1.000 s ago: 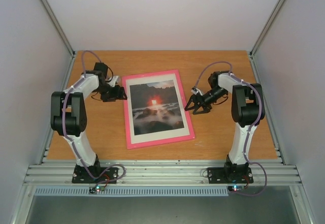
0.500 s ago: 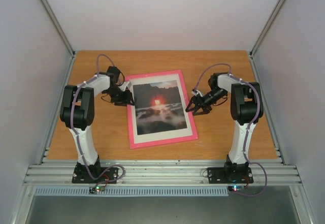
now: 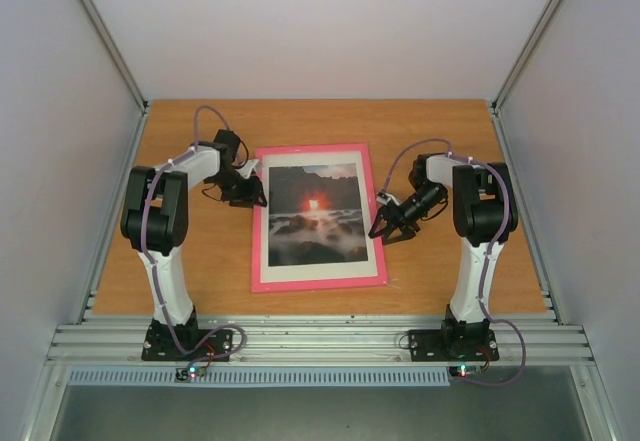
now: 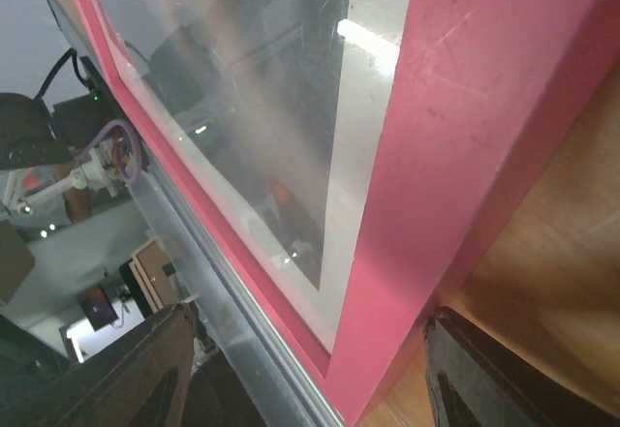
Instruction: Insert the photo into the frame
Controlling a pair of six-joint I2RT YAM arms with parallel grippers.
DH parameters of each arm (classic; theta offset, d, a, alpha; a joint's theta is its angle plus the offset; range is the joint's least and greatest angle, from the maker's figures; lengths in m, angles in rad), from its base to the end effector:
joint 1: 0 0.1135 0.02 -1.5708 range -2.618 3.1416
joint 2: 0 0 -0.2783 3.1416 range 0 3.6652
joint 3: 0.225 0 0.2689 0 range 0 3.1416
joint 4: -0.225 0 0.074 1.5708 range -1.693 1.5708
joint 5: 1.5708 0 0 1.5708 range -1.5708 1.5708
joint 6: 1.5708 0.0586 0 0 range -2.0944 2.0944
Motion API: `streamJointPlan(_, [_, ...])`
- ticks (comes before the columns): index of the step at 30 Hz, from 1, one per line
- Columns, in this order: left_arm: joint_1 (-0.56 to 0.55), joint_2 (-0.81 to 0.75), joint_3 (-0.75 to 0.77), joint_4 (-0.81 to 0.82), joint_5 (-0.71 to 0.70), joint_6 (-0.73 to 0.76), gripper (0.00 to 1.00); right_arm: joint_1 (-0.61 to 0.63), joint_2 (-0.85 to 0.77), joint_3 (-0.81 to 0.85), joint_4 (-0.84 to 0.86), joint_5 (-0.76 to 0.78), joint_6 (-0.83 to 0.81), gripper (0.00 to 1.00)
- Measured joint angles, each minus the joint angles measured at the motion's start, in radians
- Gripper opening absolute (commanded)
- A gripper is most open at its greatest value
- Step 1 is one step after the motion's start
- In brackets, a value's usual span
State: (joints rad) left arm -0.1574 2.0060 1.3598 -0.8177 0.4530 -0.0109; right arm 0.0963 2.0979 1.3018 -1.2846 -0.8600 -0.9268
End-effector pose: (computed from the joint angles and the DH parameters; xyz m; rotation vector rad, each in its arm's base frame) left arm 0.3873 -0.0874 0.1300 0.2560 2.9836 -0.7011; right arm 0.3256 0.0761 0.1107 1.0340 -2.4970 -1.4083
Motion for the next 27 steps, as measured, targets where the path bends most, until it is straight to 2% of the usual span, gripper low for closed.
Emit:
streamJointPlan(10, [-0.002, -0.014, -0.027, 0.035, 0.010, 0.000, 0.41, 0.020, -0.011, -0.064, 0.006, 0.029, 0.001, 0.66])
streamJointPlan(27, [-0.002, -0.018, -0.034, 0.048, 0.014, 0.000, 0.41, 0.026, -0.014, -0.068, 0.010, 0.035, 0.008, 0.65])
